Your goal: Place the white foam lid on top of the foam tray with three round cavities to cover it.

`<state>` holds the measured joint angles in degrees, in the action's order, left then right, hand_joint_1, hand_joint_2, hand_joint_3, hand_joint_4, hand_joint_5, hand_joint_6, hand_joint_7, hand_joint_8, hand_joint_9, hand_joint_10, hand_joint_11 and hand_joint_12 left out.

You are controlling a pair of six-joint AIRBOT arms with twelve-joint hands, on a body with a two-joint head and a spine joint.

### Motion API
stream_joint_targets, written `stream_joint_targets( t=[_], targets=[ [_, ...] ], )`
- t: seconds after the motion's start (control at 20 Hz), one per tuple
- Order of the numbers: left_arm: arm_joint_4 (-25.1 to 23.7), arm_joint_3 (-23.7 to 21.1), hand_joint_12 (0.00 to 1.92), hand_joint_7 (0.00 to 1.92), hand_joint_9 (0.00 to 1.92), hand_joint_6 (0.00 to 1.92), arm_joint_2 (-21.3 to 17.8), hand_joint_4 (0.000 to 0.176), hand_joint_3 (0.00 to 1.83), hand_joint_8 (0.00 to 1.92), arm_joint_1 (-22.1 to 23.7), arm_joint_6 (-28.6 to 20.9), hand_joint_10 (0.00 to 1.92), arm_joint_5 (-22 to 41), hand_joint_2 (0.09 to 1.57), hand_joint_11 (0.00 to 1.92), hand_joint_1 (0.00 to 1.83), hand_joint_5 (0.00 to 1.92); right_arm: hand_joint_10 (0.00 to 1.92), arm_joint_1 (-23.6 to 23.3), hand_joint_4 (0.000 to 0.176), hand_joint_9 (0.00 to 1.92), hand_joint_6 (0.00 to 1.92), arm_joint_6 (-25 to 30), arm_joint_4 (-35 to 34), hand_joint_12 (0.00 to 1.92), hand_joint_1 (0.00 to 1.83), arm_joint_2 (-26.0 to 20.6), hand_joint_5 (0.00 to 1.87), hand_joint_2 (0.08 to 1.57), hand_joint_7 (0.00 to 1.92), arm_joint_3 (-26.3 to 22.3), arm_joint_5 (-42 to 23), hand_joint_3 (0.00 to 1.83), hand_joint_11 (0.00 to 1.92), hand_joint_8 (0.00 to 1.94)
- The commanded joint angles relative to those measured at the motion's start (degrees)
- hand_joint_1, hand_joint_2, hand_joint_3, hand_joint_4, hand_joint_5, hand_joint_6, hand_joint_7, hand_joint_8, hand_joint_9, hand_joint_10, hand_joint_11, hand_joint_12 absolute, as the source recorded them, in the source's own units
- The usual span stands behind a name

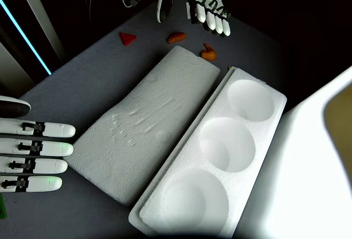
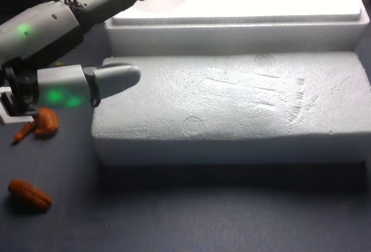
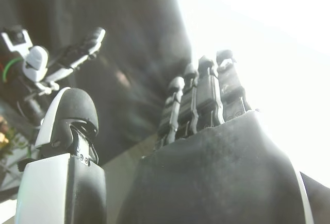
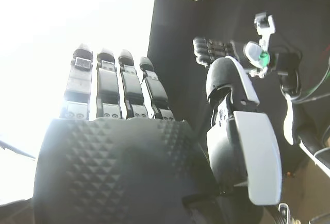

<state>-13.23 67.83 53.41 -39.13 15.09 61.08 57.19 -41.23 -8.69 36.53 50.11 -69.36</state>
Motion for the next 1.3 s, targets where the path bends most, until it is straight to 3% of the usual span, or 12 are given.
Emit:
stream_joint_targets(
  t=[0.0,0.1,0.15,0.25,0.35,0.55,0.75,0.85,0.95,1.05,1.15,1.25],
  targets=[
    [2.18,-0.11,0.00,0.00,0.00,0.01,-0.49,0.000,0.01,0.00,0.05,-0.34,0.00,6.18,1.32,0.00,0.36,0.04,0.00,-0.87,0.000,0.00,0.00,-0.54,-1.04,0.01,0.50,-0.58,0.00,1.37,0.00,0.30,-5.94,0.02,0.01,0.00],
    [3.04,-0.51,0.00,0.00,0.00,0.00,-0.85,0.012,0.00,0.00,-1.02,-0.32,0.00,6.36,1.31,0.00,0.34,0.03,0.00,-1.22,0.000,0.00,0.00,-1.54,-1.58,0.02,0.48,-0.55,0.00,1.34,0.00,0.28,-5.21,0.01,0.03,0.00],
    [3.67,-0.66,0.00,0.00,0.00,0.00,-0.93,0.028,0.00,0.00,-1.60,-0.05,0.00,6.36,1.27,0.00,0.42,0.00,0.00,-1.10,0.000,0.00,0.00,-1.96,-2.26,0.36,0.53,-0.52,0.00,1.31,0.00,0.22,-5.17,0.01,0.01,0.00],
    [5.14,-1.03,0.00,0.00,0.00,0.00,-1.11,0.027,0.00,0.00,-2.55,0.78,0.00,6.30,1.22,0.00,0.50,0.00,0.00,-0.75,0.000,0.00,0.00,-2.98,-3.95,0.84,0.57,-0.49,0.00,1.27,0.00,-0.14,-5.17,0.00,0.00,0.00],
    [8.79,-2.06,0.00,0.00,0.00,0.00,-1.84,0.000,0.00,0.00,-4.43,3.37,0.00,6.75,1.19,0.00,0.48,0.00,0.00,-0.48,0.000,0.00,0.00,-4.41,-6.06,0.94,0.55,-0.42,0.00,1.24,0.00,-0.78,-5.25,0.00,0.00,0.00],
    [17.28,-2.95,0.00,0.00,0.00,0.00,-1.88,0.000,0.00,0.00,-9.48,5.25,0.00,10.61,1.12,0.00,0.51,0.00,0.00,1.60,0.000,0.00,0.00,-5.25,-11.62,1.40,0.42,1.01,0.00,1.15,0.00,-1.39,-7.84,0.00,0.00,0.00],
    [24.19,-4.33,0.01,0.00,0.00,0.00,-1.41,0.000,0.00,0.00,-15.82,5.53,0.00,13.78,1.05,0.02,0.53,0.00,0.00,6.20,0.000,0.00,0.00,-5.25,-17.62,1.27,0.40,2.21,0.00,1.15,0.00,-2.40,-11.79,0.00,0.00,0.00],
    [26.14,-5.01,0.01,0.00,0.00,0.00,-0.94,0.014,0.00,0.00,-18.17,5.43,0.00,14.24,1.02,0.00,0.47,0.00,0.00,7.38,0.000,0.00,0.00,-5.11,-19.17,1.38,0.41,3.13,0.00,1.14,0.00,-2.47,-12.24,0.00,0.00,0.00],
    [27.78,-5.67,0.00,0.00,0.00,0.00,-0.42,0.000,0.00,0.00,-20.74,5.08,0.00,14.77,1.00,0.00,0.47,0.00,0.00,7.92,0.000,0.00,0.00,-4.83,-20.16,1.23,0.47,4.12,0.00,1.14,0.00,-2.34,-12.21,0.00,0.00,0.00],
    [29.56,-6.61,0.00,0.00,0.00,0.00,-0.21,0.000,0.00,0.00,-23.05,4.98,0.00,15.20,0.99,0.00,0.47,0.00,0.00,8.11,0.000,0.00,0.00,-4.44,-20.72,1.15,0.48,4.94,0.00,1.13,0.00,-2.19,-11.84,0.00,0.00,0.00],
    [31.87,-7.52,0.00,0.00,0.00,0.00,-0.05,0.000,0.00,0.00,-25.48,4.93,0.00,16.11,0.98,0.00,0.43,0.00,0.00,8.12,0.000,0.00,0.00,-4.37,-20.95,1.15,0.48,5.80,0.00,1.14,0.00,-1.81,-10.67,0.00,0.00,0.00],
    [33.47,-7.96,0.00,0.00,0.00,0.00,-0.15,0.000,0.00,0.00,-27.82,4.90,0.00,16.16,0.96,0.00,0.43,0.00,0.00,8.11,0.000,0.01,0.00,-4.23,-21.07,1.32,0.46,6.70,0.00,1.14,0.00,-1.37,-9.36,0.00,0.00,0.00]
  ],
)
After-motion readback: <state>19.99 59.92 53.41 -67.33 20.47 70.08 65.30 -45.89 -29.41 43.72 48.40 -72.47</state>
